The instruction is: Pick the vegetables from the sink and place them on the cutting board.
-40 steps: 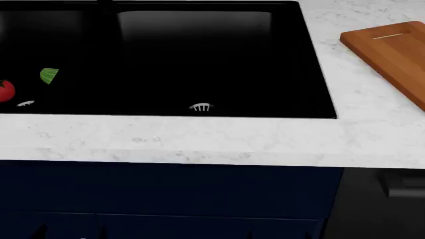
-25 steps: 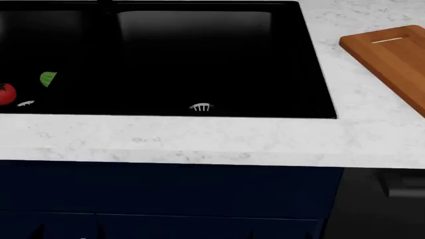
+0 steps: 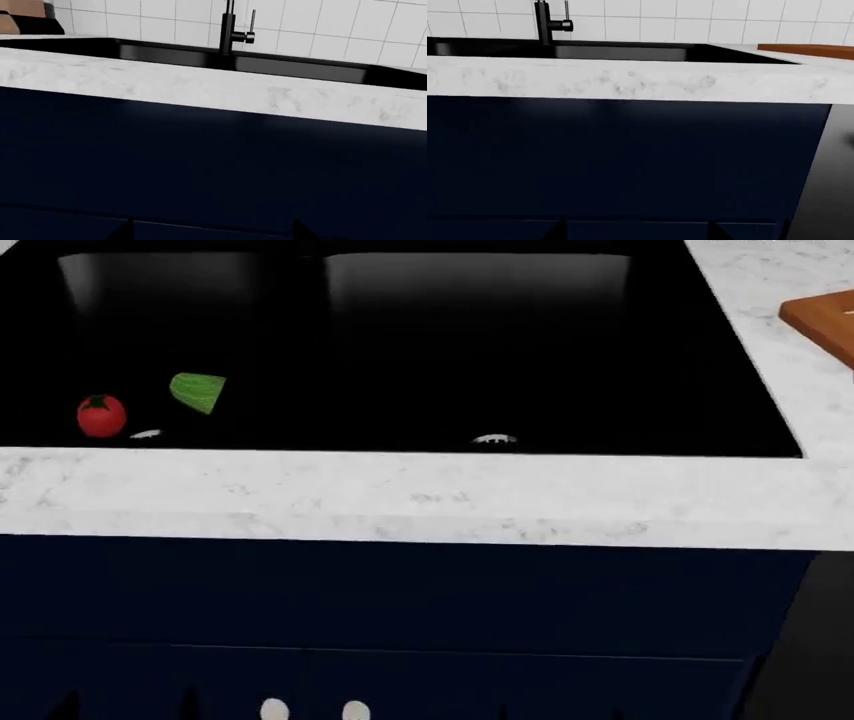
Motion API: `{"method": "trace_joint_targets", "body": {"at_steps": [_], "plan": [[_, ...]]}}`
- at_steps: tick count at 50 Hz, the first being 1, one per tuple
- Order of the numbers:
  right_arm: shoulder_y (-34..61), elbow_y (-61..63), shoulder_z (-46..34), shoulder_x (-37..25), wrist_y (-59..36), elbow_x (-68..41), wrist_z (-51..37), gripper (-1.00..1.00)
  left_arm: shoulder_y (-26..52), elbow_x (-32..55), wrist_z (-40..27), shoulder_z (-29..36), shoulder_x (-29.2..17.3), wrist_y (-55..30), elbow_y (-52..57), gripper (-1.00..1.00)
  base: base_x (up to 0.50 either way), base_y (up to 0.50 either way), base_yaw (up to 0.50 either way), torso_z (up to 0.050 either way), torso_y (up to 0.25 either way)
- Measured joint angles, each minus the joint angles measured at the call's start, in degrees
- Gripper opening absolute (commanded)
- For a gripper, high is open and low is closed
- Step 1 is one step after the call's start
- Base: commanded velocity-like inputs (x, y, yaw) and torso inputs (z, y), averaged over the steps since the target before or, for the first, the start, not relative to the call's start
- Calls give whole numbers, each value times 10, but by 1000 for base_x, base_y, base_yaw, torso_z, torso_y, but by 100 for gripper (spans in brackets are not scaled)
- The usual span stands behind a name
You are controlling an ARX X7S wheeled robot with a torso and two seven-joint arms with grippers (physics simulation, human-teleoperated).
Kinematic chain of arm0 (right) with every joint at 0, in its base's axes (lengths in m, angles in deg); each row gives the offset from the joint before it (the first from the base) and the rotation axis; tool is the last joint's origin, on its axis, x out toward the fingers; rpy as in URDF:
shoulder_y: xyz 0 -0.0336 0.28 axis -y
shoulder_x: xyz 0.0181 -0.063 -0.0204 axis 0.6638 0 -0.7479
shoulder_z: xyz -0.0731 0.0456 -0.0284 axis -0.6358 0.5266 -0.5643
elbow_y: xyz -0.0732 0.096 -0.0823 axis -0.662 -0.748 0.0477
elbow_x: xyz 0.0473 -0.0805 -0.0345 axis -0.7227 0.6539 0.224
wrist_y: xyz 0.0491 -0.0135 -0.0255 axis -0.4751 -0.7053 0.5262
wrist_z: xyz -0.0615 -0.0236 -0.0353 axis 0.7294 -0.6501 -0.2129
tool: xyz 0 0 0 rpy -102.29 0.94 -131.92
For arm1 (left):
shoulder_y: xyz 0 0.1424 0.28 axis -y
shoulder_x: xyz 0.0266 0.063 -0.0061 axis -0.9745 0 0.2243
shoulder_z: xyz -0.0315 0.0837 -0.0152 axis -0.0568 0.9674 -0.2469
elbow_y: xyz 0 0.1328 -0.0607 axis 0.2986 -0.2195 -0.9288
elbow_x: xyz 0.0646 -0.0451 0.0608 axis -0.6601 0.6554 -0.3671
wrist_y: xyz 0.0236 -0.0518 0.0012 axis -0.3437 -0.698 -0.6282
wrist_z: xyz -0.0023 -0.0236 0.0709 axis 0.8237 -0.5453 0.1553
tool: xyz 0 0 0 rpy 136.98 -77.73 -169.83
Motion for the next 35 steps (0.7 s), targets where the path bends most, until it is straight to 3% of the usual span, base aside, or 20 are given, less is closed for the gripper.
{"method": "trace_joint_targets", "body": {"at_steps": [35], "plan": [[2,-6,-22,-19,19,-30,-19,100,3,10,-19,23,-18,14,-8,100,80,500,0,0,0]]}}
